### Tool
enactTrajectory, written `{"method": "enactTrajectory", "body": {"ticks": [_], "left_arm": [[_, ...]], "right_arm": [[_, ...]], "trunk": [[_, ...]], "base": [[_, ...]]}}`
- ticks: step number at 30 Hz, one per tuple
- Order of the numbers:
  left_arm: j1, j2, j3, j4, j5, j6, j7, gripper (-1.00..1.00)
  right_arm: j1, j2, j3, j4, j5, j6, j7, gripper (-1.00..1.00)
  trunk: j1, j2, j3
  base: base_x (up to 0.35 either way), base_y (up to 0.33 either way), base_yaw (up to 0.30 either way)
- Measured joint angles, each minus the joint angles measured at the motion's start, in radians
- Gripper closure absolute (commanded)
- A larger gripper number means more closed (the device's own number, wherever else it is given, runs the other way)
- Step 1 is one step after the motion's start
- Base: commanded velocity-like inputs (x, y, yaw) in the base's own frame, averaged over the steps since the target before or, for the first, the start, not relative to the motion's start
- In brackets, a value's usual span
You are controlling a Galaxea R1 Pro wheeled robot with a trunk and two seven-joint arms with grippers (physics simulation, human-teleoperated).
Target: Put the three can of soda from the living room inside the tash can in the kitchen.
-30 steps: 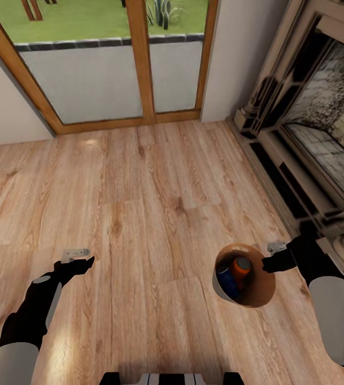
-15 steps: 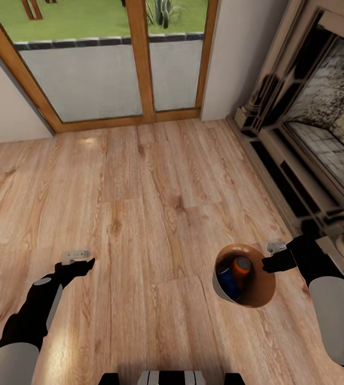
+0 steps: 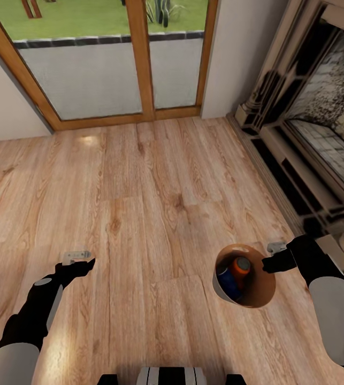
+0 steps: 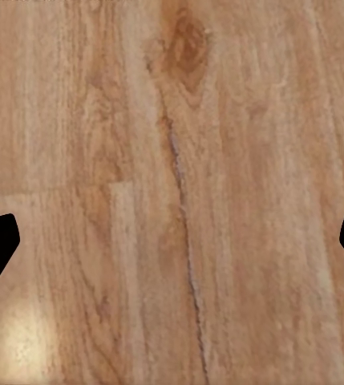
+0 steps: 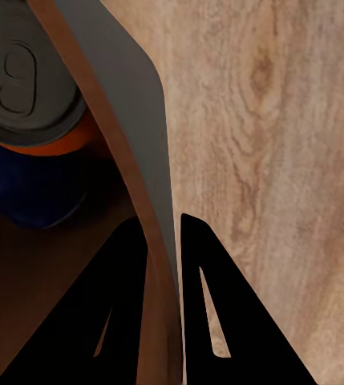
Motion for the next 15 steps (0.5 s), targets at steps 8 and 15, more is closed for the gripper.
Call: {"method": "enactTrajectory", "body": {"ticks": [8,15], "left_arm": [[0.0,0.0,0.0,0.001,-0.001,-0.012,0.0,-1.0],[0.0,0.0,0.0,0.006,-0.007,-0.015,0.001,-1.0]], "right_arm": [[0.0,0.0,-0.001,0.0,0.001,-0.002,0.0,1.0],[0.002,0.0,-0.001,0.0,-0.001,-0.003,0.001,1.0]], "trunk": [[0.019,-0.035,-0.016],[0.046,-0.084,-0.038]], "base": [[0.0,0.0,0.0],[0.0,0.0,0.0]]}}
